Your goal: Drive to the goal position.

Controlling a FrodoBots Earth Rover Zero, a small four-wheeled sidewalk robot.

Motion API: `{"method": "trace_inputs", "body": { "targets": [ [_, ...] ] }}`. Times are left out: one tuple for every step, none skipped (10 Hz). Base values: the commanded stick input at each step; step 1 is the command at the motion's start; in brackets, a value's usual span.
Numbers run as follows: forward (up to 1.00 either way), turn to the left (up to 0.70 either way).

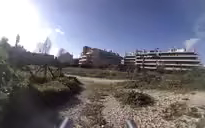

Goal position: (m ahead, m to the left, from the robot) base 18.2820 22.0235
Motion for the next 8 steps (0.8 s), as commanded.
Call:
{"method": "trace_inputs", "body": {
  "targets": [
    [0.5, 0.0],
    [0.5, 0.0],
    [0.5, 0.0],
    [0.5, 0.0],
    [0.5, 0.0],
    [0.5, 0.0],
    [0.5, 0.0],
    [0.5, 0.0]
  ]
}}
